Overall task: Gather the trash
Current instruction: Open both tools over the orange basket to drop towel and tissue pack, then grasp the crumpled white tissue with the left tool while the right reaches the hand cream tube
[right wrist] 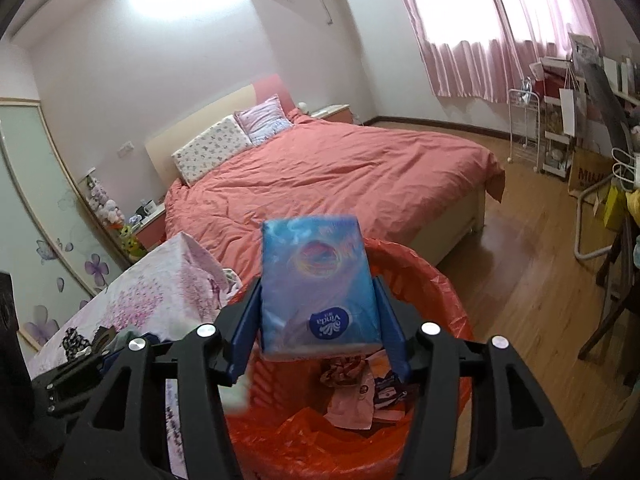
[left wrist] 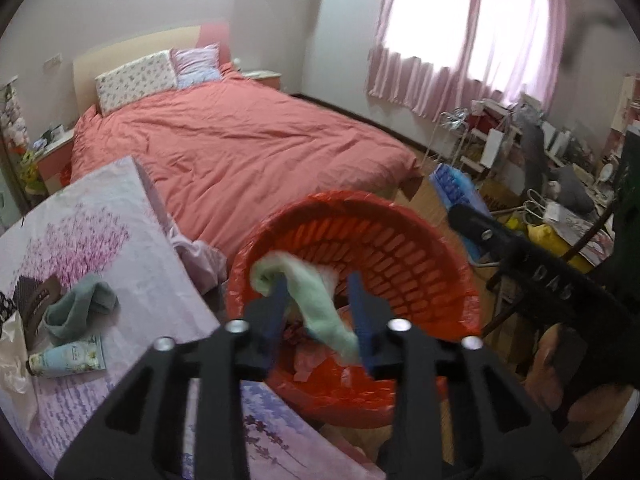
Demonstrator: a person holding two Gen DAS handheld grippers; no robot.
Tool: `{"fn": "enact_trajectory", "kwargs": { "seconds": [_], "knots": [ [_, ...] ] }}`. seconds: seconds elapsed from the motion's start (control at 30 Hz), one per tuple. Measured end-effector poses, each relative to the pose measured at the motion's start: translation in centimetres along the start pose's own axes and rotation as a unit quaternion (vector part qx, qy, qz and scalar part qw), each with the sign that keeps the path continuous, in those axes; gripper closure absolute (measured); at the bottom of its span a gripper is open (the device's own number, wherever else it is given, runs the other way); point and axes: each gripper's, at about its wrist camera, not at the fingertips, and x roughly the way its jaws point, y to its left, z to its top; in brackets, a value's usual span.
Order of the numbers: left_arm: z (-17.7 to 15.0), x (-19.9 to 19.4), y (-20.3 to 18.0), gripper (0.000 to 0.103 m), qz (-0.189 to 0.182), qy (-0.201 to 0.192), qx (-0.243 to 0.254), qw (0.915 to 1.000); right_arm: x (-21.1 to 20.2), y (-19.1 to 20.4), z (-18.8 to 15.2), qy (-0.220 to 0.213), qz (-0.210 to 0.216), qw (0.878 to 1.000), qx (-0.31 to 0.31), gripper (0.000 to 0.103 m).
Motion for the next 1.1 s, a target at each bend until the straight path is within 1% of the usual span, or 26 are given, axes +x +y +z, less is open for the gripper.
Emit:
{"fn": "enact_trajectory", "kwargs": {
  "seconds": [0.07, 0.1, 0.2, 0.37, 0.53, 0.7, 0.83, 0.9, 0.97, 1.07, 1.1],
  "knots": [
    [-0.3, 0.4, 0.6, 0.066, 0.012, 0.005, -0.003, 0.9999, 0.3, -0.2, -0.3, 0.006, -0.005, 1.000, -0.001, 0.041],
    [-0.5, 0.4, 1.0, 0.062, 0.019, 0.005, -0.003, 0.9998, 0.4, -0.2, -0.3, 0.007, -0.007, 1.000, -0.002, 0.039],
    [-1.0, -0.2, 2.4, 0.053, 0.044, 0.003, -0.002, 0.9990, 0.0, 0.2, -1.1, 0.009, -0.016, 1.000, -0.011, 0.038],
    [-1.9, -2.1, 4.4, 0.044, 0.080, -0.005, -0.006, 0.9967, 0.2, 1.0, -1.9, 0.026, -0.019, 0.999, -0.024, 0.038],
    [-3.0, -4.0, 6.3, 0.041, 0.110, -0.012, -0.004, 0.9938, -0.3, 3.1, -2.2, 0.034, -0.012, 0.998, -0.049, 0.038],
    [-4.2, -6.6, 10.3, 0.039, 0.139, -0.017, -0.032, 0.9897, -0.7, 5.4, -2.8, 0.041, -0.001, 0.997, -0.071, 0.039],
    [-5.6, -9.3, 14.1, 0.034, 0.172, -0.029, -0.052, 0.9832, -1.1, 7.4, -3.6, 0.048, 0.011, 0.995, -0.089, 0.038],
    [-6.5, -10.7, 16.6, 0.032, 0.196, -0.033, -0.065, 0.9779, -1.1, 8.4, -4.1, 0.054, 0.019, 0.994, -0.098, 0.038],
    [-7.4, -11.7, 19.1, 0.031, 0.218, -0.031, -0.081, 0.9720, -1.1, 9.4, -4.8, 0.062, 0.027, 0.992, -0.108, 0.038],
    [-8.4, -12.2, 22.2, 0.031, 0.233, -0.021, -0.110, 0.9659, -0.7, 10.8, -5.9, 0.074, 0.034, 0.989, -0.123, 0.038],
    [-8.6, -12.3, 22.8, 0.031, 0.234, -0.019, -0.115, 0.9651, -0.6, 11.3, -6.2, 0.079, 0.037, 0.988, -0.127, 0.038]
  ]
}}
